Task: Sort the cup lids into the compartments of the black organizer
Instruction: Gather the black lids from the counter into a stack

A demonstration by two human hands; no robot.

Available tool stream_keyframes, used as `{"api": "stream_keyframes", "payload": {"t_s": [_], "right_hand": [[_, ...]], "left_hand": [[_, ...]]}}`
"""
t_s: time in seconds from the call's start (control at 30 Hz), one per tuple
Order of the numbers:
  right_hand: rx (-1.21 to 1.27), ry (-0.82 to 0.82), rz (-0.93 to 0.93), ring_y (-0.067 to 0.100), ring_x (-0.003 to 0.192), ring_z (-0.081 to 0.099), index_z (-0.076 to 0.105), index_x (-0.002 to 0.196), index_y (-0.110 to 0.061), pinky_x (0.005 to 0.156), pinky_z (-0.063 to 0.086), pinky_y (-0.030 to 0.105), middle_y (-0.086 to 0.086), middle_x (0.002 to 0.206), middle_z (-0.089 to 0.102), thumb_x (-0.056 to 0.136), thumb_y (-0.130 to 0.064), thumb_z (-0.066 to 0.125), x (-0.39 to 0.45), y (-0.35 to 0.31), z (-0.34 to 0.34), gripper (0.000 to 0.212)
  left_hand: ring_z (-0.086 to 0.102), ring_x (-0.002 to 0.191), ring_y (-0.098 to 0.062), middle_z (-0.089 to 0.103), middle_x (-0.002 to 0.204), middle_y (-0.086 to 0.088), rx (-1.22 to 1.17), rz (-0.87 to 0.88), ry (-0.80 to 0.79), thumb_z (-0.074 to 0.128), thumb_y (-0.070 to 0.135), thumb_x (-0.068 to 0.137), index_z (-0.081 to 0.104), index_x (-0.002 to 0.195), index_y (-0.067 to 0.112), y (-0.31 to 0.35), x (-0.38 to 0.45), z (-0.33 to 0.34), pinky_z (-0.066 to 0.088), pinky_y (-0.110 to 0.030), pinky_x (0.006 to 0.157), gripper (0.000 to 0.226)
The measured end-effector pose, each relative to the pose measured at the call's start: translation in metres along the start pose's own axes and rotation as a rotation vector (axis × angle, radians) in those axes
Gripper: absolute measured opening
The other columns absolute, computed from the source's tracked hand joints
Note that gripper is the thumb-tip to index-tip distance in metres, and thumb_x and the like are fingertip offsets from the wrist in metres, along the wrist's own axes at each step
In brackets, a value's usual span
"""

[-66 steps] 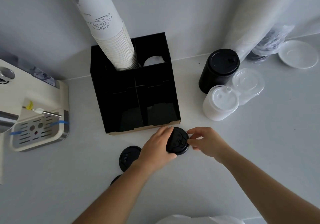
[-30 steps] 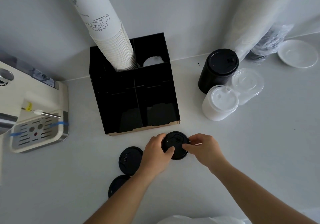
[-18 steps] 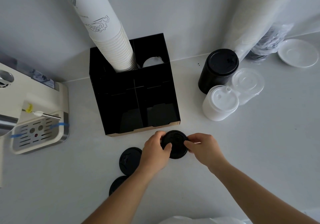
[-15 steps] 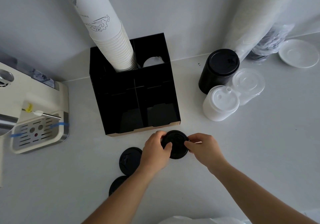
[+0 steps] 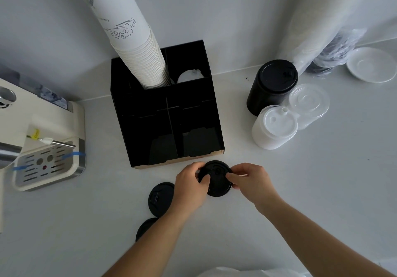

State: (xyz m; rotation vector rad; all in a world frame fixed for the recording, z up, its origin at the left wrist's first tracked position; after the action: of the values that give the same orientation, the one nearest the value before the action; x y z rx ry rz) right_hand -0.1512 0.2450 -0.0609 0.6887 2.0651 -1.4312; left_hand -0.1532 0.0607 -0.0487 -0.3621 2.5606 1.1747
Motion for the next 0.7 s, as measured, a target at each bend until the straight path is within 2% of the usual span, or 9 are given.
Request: {"api": "stream_keyframes", "payload": {"t_s": [0.1, 0.27, 0.4, 0.47, 0.63, 0.7], "right_hand": [[0.041, 0.015, 0.000, 0.022, 0.078, 0.073, 0.073, 0.083, -0.022, 0.061, 0.050, 0.027, -0.001, 0.086, 0.072, 0.081, -0.022, 0.075, -0.003, -0.002, 0.001, 0.003], [0.132, 0.019, 0.026, 0.026, 0.077, 0.074, 0.073, 0.085, -0.015, 0.074, 0.062, 0.035, 0.009, 0.084, 0.075, 0.081, -0.014, 0.075, -0.008, 0.003, 0.004, 0.004], [0.149, -0.020, 0.052, 0.020, 0.076, 0.074, 0.072, 0.090, -0.017, 0.066, 0.058, 0.024, 0.006, 0.088, 0.073, 0.083, -0.017, 0.075, -0.017, 0.010, 0.010, 0.007], [0.134, -0.029, 0.048, 0.020, 0.076, 0.074, 0.071, 0.088, -0.019, 0.066, 0.058, 0.024, 0.005, 0.087, 0.074, 0.084, -0.018, 0.075, -0.022, 0.013, 0.012, 0.006], [0.114, -0.027, 0.031, 0.021, 0.078, 0.073, 0.071, 0.090, -0.018, 0.062, 0.051, 0.022, 0.006, 0.085, 0.074, 0.084, -0.019, 0.075, -0.024, 0.017, 0.012, 0.008], [0.117, -0.003, 0.025, 0.021, 0.079, 0.073, 0.071, 0.090, -0.018, 0.064, 0.053, 0.025, 0.005, 0.085, 0.074, 0.084, -0.019, 0.074, -0.023, 0.016, 0.008, 0.007]], "left_hand": [[0.059, 0.108, -0.012, 0.064, 0.123, -0.001, -0.011, 0.013, 0.011, 0.065, 0.018, 0.089, 0.060, 0.128, 0.017, 0.004, 0.003, -0.003, 0.046, -0.019, 0.087, 0.040], [0.049, 0.106, -0.005, 0.058, 0.120, 0.005, 0.039, 0.070, 0.051, 0.064, 0.022, 0.089, 0.062, 0.123, 0.020, 0.014, 0.002, -0.008, 0.037, -0.018, 0.089, 0.035], [0.051, 0.104, -0.004, 0.058, 0.118, 0.006, 0.067, 0.085, 0.027, 0.063, 0.025, 0.089, 0.062, 0.120, 0.022, 0.010, -0.004, -0.009, 0.037, -0.009, 0.080, 0.031], [0.052, 0.103, -0.003, 0.058, 0.117, 0.007, 0.062, 0.085, 0.021, 0.063, 0.025, 0.089, 0.062, 0.120, 0.023, 0.007, -0.009, -0.009, 0.038, -0.009, 0.080, 0.031], [0.054, 0.105, -0.003, 0.058, 0.118, 0.006, 0.022, 0.077, 0.008, 0.066, 0.024, 0.086, 0.062, 0.122, 0.023, 0.001, -0.017, -0.010, 0.048, -0.018, 0.088, 0.036], [0.055, 0.106, -0.004, 0.057, 0.118, 0.007, 0.016, 0.085, 0.000, 0.067, 0.024, 0.086, 0.060, 0.126, 0.021, 0.002, -0.016, -0.009, 0.046, -0.009, 0.084, 0.041]]}}
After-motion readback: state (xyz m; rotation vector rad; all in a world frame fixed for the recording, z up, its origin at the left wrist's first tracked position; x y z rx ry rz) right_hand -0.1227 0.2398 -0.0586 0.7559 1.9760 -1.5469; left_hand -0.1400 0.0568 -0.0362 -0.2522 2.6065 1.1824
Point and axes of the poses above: each hand's wrist, its own x-axis towards the middle knuckle, its own z-axis out of the palm, y = z × x, the point moved 6 cm from there along x, towards the middle knuckle
